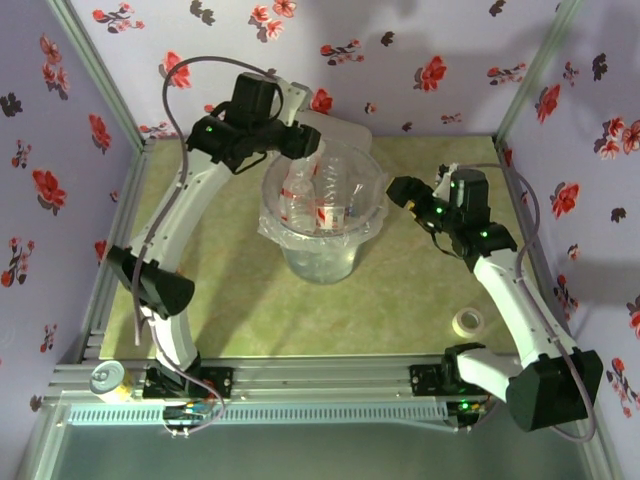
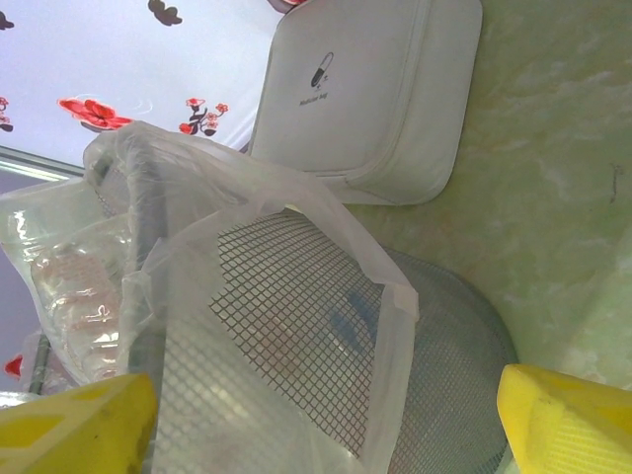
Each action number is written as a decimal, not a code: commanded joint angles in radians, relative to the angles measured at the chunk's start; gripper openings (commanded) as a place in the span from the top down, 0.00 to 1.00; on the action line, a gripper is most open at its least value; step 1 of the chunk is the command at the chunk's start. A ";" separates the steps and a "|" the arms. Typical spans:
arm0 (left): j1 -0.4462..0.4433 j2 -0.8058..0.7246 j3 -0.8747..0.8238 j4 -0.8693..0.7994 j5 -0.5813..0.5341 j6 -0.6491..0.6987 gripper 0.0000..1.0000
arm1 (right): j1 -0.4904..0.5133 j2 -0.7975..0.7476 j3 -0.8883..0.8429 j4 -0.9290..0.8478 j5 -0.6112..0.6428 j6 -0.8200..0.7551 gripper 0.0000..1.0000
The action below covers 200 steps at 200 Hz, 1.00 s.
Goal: Put the plastic bottles in the bin
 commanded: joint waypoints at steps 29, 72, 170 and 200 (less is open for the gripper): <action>-0.006 0.087 0.043 0.106 0.014 -0.055 0.65 | -0.008 0.001 -0.017 0.037 -0.018 0.007 0.10; -0.025 0.075 -0.042 0.010 0.014 0.010 0.82 | -0.009 0.012 -0.020 0.041 -0.016 0.004 0.10; -0.039 0.061 -0.137 0.041 0.002 -0.003 0.75 | -0.007 0.028 -0.019 0.057 -0.024 0.013 0.10; -0.035 0.057 -0.066 0.054 -0.004 -0.018 0.60 | -0.007 0.024 -0.018 0.056 -0.024 0.014 0.10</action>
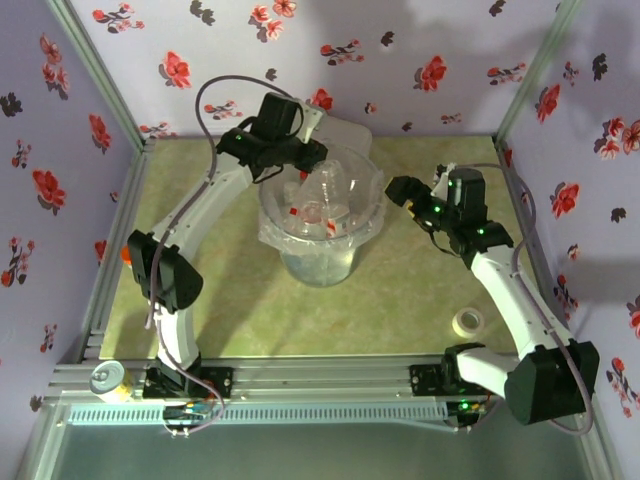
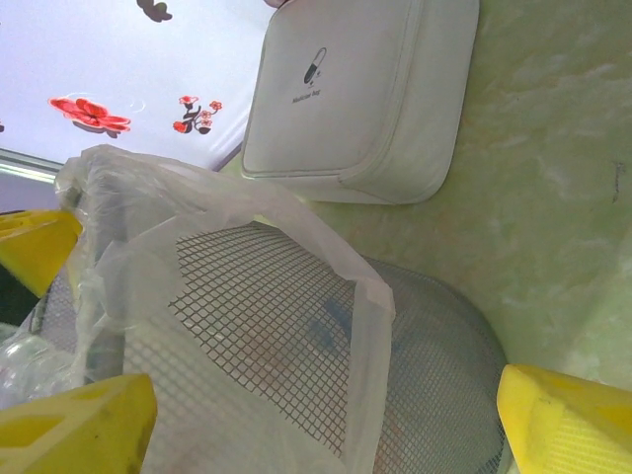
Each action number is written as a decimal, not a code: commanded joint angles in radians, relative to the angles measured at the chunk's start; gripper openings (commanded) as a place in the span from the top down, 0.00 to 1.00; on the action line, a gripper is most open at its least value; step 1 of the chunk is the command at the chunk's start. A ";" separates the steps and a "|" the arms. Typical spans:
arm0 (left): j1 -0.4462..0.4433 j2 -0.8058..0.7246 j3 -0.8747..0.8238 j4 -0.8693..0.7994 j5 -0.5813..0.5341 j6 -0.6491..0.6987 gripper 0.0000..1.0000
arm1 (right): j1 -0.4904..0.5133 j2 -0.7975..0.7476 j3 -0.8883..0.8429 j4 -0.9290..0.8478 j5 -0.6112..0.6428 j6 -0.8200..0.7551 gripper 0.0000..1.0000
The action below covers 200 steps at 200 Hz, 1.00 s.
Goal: Put the plastic bottles in the bin
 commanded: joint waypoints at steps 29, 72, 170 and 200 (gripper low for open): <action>0.010 -0.015 0.181 -0.045 -0.006 -0.028 0.45 | -0.003 -0.009 0.029 0.021 -0.011 -0.006 0.10; 0.023 -0.134 0.191 -0.071 -0.099 0.014 0.28 | 0.006 -0.046 0.131 -0.044 0.076 -0.096 0.11; 0.220 -0.558 -0.441 -0.172 -0.315 -0.146 0.19 | 0.501 0.109 0.462 -0.293 0.356 -0.621 0.23; 0.256 -0.656 -0.539 -0.204 -0.326 -0.188 0.18 | 0.554 0.242 0.542 -0.354 0.370 -0.659 0.24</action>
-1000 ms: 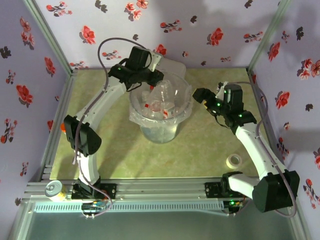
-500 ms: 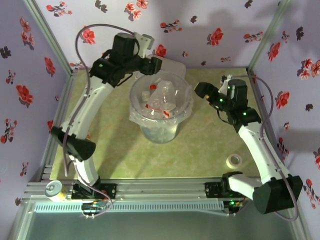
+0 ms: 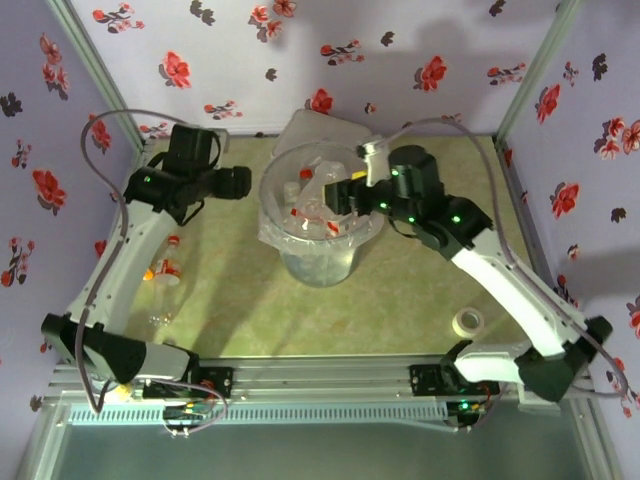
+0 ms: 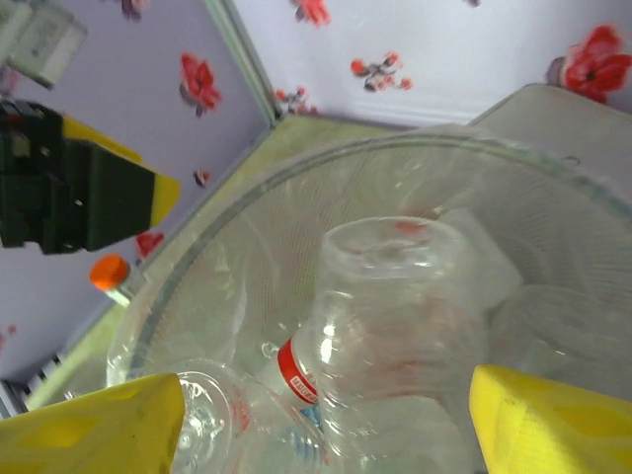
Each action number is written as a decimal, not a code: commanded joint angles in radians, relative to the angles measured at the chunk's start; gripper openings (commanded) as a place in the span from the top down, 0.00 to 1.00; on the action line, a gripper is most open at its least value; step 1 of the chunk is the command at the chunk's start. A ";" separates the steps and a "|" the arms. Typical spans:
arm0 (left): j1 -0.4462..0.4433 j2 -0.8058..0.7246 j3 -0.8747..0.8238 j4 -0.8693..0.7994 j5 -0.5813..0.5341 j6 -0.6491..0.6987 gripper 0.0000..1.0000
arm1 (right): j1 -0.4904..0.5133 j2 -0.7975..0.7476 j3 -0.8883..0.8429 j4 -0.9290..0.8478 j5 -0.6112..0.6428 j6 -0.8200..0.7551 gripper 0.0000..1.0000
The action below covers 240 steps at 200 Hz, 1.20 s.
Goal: Put the plastic bottles in the bin
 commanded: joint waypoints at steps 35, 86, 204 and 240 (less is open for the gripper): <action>0.037 -0.145 -0.097 -0.100 -0.073 -0.087 0.18 | 0.028 0.214 0.098 -0.074 0.105 -0.072 0.24; 0.039 -0.188 -0.222 -0.118 -0.100 -0.148 0.15 | 0.029 0.296 0.125 -0.014 0.105 -0.007 0.23; 0.125 -0.174 -0.464 -0.064 -0.292 -0.281 0.01 | -0.105 -0.062 -0.030 0.068 0.074 0.130 0.08; 0.228 -0.215 -0.598 0.045 -0.289 -0.337 0.00 | -0.245 -0.145 -0.168 0.133 0.054 0.231 0.06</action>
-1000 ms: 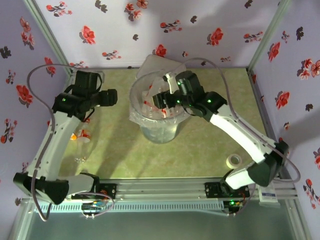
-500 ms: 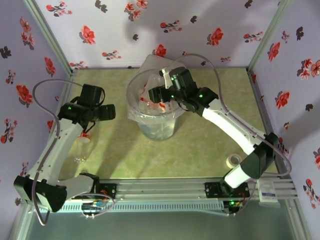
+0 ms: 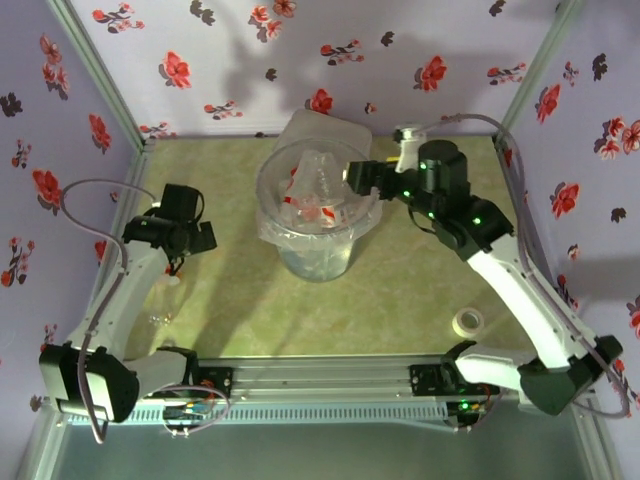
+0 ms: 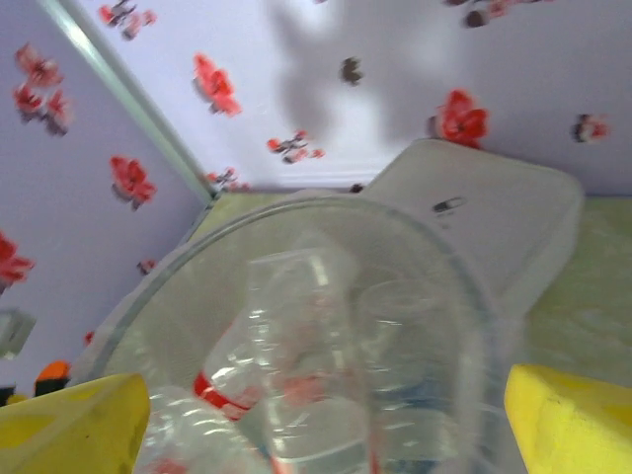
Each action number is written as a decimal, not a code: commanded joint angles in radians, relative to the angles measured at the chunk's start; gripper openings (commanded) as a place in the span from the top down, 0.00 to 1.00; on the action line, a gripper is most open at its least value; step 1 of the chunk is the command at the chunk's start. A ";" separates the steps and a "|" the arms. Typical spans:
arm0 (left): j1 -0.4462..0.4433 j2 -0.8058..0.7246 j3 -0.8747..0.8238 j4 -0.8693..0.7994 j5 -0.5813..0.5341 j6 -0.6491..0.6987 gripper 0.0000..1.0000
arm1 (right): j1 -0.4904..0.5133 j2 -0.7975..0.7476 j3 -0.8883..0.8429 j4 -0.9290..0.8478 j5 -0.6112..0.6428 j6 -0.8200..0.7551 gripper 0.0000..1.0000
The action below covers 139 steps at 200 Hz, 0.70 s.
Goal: Put the plastic bottles in the bin
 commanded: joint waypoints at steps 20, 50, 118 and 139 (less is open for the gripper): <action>0.093 -0.043 -0.144 0.108 0.006 -0.080 0.00 | -0.127 -0.026 -0.120 0.065 -0.045 0.137 0.07; 0.125 -0.026 -0.176 0.113 0.002 -0.087 0.00 | -0.156 -0.028 -0.132 0.052 -0.058 0.137 0.07; 0.203 0.000 -0.323 0.301 0.090 -0.162 0.00 | -0.187 -0.063 -0.149 0.021 -0.049 0.118 0.07; 0.206 0.037 -0.338 0.337 0.110 -0.168 0.00 | -0.197 -0.072 -0.151 0.011 -0.048 0.113 0.07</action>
